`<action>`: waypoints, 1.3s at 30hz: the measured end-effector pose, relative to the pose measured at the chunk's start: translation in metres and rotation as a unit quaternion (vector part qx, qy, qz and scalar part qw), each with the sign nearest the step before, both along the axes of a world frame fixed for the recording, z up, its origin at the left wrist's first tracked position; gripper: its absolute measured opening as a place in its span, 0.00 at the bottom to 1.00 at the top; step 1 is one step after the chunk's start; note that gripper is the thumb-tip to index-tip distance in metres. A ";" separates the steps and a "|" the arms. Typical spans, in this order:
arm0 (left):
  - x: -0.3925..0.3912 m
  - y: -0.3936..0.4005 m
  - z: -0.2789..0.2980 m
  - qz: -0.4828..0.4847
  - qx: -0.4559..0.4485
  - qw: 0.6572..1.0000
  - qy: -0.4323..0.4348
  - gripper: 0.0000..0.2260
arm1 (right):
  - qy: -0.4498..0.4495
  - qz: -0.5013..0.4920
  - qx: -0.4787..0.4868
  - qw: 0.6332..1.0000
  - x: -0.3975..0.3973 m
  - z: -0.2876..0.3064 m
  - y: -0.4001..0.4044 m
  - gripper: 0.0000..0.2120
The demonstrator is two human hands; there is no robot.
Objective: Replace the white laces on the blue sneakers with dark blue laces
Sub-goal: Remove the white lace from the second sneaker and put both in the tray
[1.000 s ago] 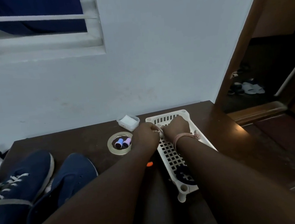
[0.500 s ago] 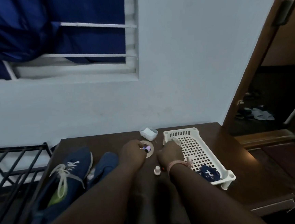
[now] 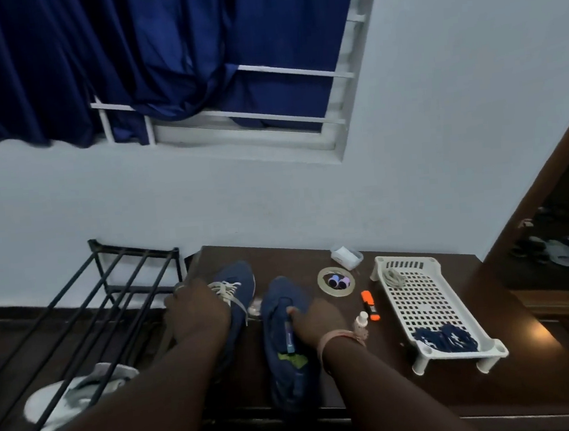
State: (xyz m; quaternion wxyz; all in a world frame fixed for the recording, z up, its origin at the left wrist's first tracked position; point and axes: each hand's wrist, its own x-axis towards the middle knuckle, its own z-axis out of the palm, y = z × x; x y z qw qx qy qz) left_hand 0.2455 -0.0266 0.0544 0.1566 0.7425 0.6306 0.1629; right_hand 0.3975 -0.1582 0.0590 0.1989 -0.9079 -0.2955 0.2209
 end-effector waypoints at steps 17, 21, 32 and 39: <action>-0.064 0.070 0.077 0.058 0.019 0.992 -0.114 0.12 | 0.027 0.046 0.057 0.997 -0.057 0.009 0.066 0.14; -0.055 0.062 0.103 0.035 0.026 0.989 -0.143 0.10 | 0.029 0.033 0.160 0.986 -0.066 0.023 0.072 0.13; 0.008 -0.046 0.043 -0.154 -0.026 0.975 -0.160 0.20 | 0.107 -0.063 0.186 0.975 -0.024 0.051 0.005 0.06; -0.014 -0.065 -0.034 -0.185 -0.102 0.977 0.021 0.31 | 0.083 -0.054 0.049 0.994 -0.012 -0.008 -0.031 0.11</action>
